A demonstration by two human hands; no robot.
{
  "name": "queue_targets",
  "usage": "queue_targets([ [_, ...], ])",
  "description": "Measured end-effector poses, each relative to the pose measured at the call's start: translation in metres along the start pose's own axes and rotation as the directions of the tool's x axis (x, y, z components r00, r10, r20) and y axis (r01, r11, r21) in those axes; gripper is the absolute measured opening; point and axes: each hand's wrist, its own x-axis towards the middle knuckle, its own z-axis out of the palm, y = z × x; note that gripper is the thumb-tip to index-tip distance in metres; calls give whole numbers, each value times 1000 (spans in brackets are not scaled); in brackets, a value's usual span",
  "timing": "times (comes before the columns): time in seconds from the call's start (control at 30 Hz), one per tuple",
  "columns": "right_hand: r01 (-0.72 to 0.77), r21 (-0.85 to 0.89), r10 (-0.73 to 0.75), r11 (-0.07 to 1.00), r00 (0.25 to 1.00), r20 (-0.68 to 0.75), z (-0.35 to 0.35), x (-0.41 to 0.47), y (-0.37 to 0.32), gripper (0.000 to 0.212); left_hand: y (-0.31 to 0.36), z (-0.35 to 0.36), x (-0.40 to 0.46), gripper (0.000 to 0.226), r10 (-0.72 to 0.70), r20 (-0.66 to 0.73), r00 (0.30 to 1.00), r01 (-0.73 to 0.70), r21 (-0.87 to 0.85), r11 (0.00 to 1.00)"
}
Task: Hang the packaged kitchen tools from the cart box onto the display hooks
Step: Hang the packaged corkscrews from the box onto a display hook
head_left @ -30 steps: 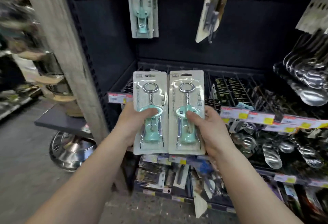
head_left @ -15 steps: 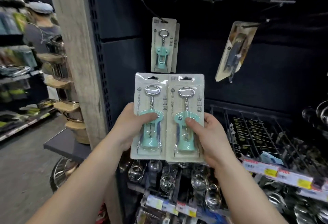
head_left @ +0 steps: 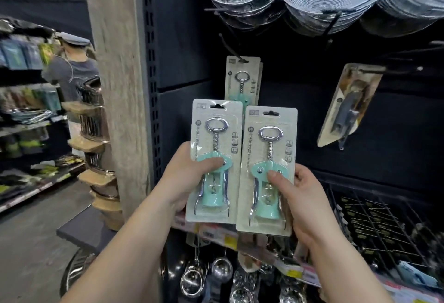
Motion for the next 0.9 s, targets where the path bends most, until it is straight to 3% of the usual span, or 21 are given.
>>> queue_targets([
  [0.17,28,18,-27,999,998,-63,14,10,-7,32,15,-14,29,36,69,49,996,-71,27,997],
  [0.53,85,11,-83,996,984,-158,30,13,-7,29,57,-22,36,35,324,130,937,-322,-41,946],
  [0.9,58,17,-54,998,982,-184,29,7,-4,28,79,-13,63,28,321,184,929,-306,-106,946],
])
